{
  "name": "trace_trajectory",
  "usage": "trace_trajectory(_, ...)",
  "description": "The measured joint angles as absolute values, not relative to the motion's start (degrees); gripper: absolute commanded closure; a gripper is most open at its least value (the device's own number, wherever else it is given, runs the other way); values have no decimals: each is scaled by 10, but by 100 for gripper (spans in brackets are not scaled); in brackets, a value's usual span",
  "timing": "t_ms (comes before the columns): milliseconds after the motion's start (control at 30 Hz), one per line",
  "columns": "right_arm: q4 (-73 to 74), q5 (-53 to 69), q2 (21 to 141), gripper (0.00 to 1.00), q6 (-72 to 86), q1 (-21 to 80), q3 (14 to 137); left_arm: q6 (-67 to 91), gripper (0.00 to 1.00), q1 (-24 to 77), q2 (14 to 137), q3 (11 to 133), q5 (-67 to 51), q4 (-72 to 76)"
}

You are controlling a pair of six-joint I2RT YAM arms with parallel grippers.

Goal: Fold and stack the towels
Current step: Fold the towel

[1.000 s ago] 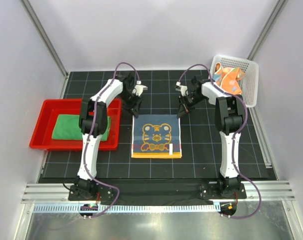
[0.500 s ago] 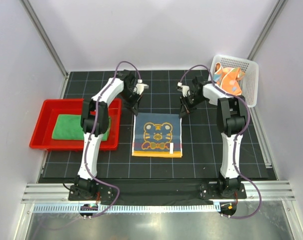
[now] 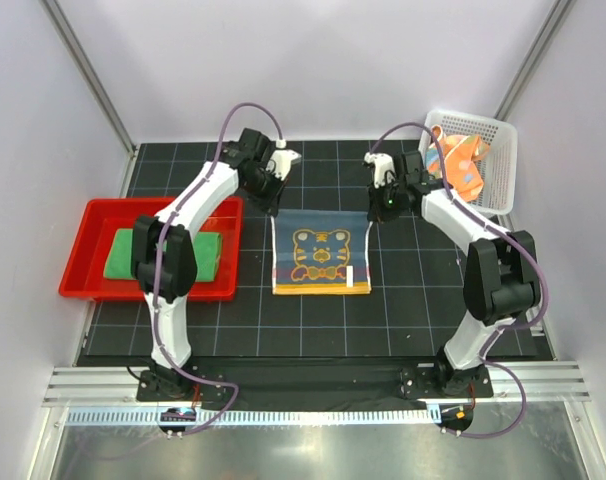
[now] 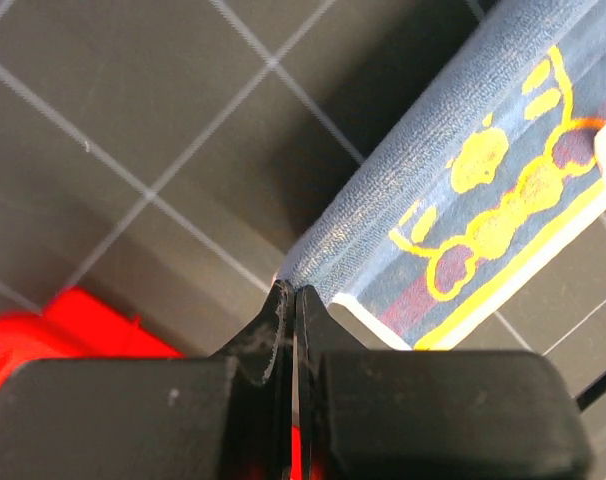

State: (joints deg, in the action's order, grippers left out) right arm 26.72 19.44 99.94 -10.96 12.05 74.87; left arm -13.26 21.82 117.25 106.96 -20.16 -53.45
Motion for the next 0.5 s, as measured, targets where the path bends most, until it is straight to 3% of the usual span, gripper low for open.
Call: trace_trajectory(500, 155, 29, 841, 99, 4, 218, 529, -82, 100, 256, 1044, 825, -138, -416)
